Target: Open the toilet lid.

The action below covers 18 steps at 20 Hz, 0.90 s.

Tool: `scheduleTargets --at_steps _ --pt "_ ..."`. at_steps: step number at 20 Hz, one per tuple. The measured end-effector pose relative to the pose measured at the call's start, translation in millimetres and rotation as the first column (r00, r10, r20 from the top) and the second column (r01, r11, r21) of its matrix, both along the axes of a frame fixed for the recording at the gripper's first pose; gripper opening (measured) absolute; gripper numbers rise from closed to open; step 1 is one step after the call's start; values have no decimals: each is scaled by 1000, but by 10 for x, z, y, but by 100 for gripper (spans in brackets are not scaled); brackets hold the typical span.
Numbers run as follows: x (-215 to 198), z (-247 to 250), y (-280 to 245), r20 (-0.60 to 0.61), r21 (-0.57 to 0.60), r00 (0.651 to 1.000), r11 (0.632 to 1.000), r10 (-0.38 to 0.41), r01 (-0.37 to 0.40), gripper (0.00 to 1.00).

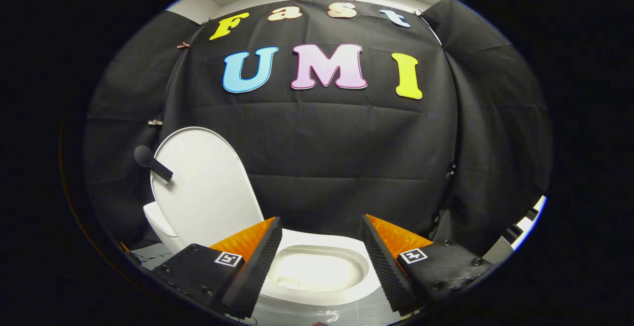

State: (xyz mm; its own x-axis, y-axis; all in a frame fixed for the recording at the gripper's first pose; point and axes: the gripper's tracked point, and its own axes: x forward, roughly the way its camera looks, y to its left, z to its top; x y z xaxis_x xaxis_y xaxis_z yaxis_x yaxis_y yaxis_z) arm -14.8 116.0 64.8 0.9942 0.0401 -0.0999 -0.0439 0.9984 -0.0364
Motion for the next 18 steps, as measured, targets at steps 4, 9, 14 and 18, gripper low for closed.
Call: scheduleTargets --at_steps 4,9,14,18 --pt "-8 -4 -32 -6 13 1000 1000 -4 4 99" --pt "2 28 -47 0 12 1000 1000 -9 9 99" --pt "-6 17 8 -7 20 1000 1000 4 -4 99" --pt "-12 25 6 0 3 1000 1000 5 -5 99"
